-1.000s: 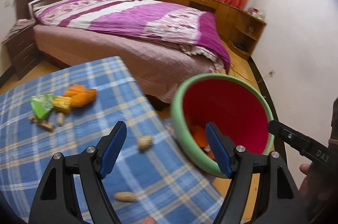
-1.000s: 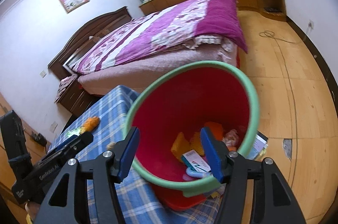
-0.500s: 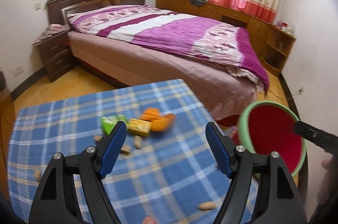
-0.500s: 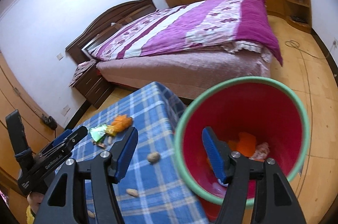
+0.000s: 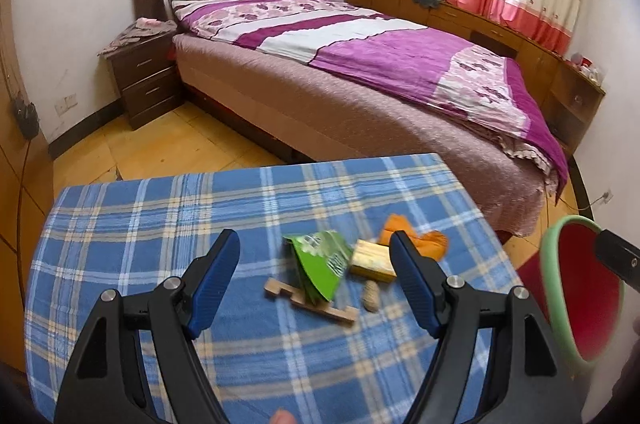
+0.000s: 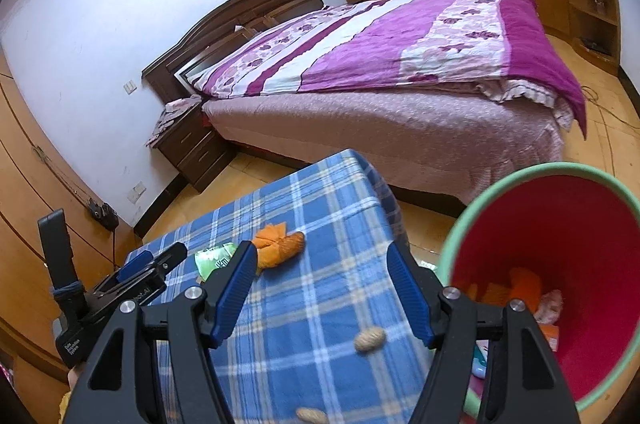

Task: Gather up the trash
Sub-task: 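Move both open tools back over the table items, then lower the left tool onto the green snack packet and close it, then grasp the orange bow-shaped item with the right tool while the left holds the packet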

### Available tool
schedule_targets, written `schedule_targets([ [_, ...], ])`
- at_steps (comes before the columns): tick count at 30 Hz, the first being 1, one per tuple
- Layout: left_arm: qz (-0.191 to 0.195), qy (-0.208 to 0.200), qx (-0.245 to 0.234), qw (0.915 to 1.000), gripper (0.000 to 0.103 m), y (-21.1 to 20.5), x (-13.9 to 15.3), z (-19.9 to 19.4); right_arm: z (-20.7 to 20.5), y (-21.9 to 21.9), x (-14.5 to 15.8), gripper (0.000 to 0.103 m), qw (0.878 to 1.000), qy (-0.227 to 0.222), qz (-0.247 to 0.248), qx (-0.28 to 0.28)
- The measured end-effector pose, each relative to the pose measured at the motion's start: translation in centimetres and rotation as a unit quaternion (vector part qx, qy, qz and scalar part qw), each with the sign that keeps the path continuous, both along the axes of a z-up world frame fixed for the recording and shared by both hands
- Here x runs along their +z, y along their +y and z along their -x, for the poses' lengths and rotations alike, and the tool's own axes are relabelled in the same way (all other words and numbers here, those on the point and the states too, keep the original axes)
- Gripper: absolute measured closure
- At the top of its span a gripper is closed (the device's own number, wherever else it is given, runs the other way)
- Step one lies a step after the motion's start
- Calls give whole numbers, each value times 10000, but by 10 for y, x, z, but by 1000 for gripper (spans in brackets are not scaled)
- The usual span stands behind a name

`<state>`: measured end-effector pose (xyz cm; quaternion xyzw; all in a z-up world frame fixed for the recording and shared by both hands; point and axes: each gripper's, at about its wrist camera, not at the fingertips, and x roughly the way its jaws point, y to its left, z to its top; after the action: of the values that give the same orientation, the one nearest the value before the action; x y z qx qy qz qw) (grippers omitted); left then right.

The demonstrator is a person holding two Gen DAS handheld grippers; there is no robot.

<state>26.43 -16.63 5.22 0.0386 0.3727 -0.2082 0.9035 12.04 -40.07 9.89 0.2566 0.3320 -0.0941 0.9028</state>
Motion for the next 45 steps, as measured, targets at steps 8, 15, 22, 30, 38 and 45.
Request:
schedule_targets([
  [8, -75, 163, -120, 9998, 26, -8, -32, -28, -39, 10, -29, 30, 9997, 232, -105, 51],
  [15, -85, 399, -103, 9991, 26, -15, -52, -41, -54, 10, -49, 30, 9989, 441, -114, 84],
  [22, 333, 648, 172, 9972, 28, -2, -59, -42, -61, 9, -61, 30, 9982, 554, -179, 122],
  [30, 835, 1055, -14, 9909, 82, 0, -67, -47, -65, 12, -64, 30, 9979, 599, -145, 186],
  [38, 1099, 800, -132, 9906, 100, 4, -56, -35, -74, 19, -69, 30, 9971, 718, -86, 252],
  [45, 1139, 601, 6, 9917, 100, 12, -53, -30, -90, 35, -78, 30, 9952, 878, 80, 419],
])
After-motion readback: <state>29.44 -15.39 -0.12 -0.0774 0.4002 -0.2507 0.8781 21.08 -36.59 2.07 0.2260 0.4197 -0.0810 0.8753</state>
